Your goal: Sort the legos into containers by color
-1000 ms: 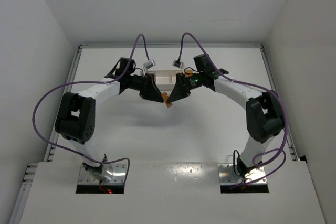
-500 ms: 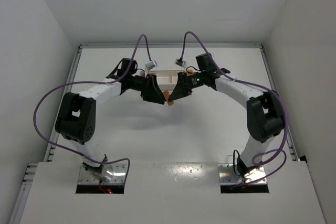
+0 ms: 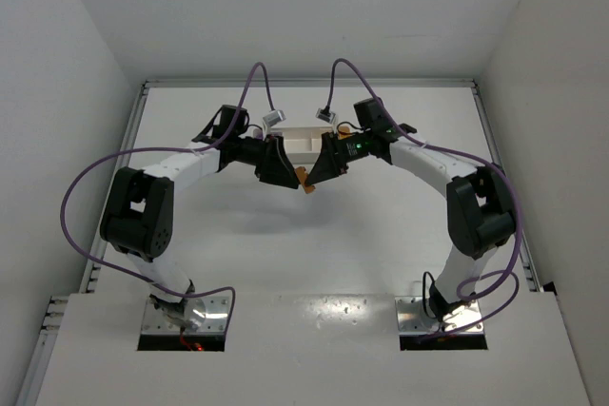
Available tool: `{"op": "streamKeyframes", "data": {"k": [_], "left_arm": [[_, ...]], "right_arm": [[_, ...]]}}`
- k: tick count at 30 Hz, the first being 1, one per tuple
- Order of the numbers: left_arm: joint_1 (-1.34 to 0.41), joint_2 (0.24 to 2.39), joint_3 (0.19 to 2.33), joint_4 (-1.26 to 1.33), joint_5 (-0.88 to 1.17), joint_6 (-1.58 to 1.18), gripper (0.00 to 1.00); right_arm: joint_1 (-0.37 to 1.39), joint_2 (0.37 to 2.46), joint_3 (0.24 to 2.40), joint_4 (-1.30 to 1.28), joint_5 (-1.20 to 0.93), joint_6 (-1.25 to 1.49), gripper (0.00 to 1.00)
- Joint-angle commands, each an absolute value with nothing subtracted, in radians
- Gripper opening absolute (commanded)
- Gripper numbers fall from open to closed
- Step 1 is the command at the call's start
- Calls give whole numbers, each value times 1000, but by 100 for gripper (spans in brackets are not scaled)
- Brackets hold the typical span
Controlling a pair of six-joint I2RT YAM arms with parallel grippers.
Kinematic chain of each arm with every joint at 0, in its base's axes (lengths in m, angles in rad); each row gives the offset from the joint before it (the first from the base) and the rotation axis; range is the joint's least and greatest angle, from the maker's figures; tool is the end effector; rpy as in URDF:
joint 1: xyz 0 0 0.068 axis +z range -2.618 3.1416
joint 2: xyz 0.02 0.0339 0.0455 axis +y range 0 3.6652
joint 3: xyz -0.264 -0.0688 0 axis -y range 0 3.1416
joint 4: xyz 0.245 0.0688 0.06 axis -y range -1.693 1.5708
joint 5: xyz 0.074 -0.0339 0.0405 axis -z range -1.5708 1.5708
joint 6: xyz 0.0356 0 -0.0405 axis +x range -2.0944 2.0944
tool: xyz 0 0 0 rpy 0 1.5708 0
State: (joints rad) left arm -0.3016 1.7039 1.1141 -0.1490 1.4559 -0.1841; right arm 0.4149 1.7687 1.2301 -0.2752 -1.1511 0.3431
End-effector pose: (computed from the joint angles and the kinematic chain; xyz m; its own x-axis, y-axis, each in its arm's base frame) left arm 0.3234 -0.1377 0.2362 -0.7667 0.2166 -0.6043 0.6052 -0.0702 -0.7930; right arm 0.3290 0.1804 0.2338 -0.8748 -0.2355 -0.4234 -0.4714 0.2117 0.8562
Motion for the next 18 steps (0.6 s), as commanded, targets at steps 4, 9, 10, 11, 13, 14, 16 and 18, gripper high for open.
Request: {"op": "streamKeyframes", "data": {"k": [4, 9, 10, 11, 13, 14, 16, 18], "left_arm": [[-308, 1698, 1137, -123, 1618, -160, 68], [-318, 1698, 1146, -123, 1618, -160, 62], [-318, 1698, 1146, -123, 1618, -160, 59], [-318, 1698, 1146, -123, 1618, -160, 57], [-318, 1698, 1146, -123, 1618, -160, 50], [-318, 1698, 1146, -123, 1618, -169, 47], [-318, 1707, 1146, -123, 1618, -169, 38], [-318, 1707, 1146, -123, 1618, -169, 34]], "right_arm": [[442, 1743, 1264, -320, -1141, 250, 0], [463, 1752, 1282, -364, -1120, 207, 0], [463, 1752, 1282, -364, -1120, 207, 0], [463, 1752, 1292, -364, -1111, 207, 0], [463, 1761, 1292, -364, -1111, 207, 0], [463, 1761, 1292, -364, -1111, 207, 0], [463, 1761, 1292, -364, -1101, 207, 0], [463, 1761, 1292, -364, -1101, 207, 0]]}}
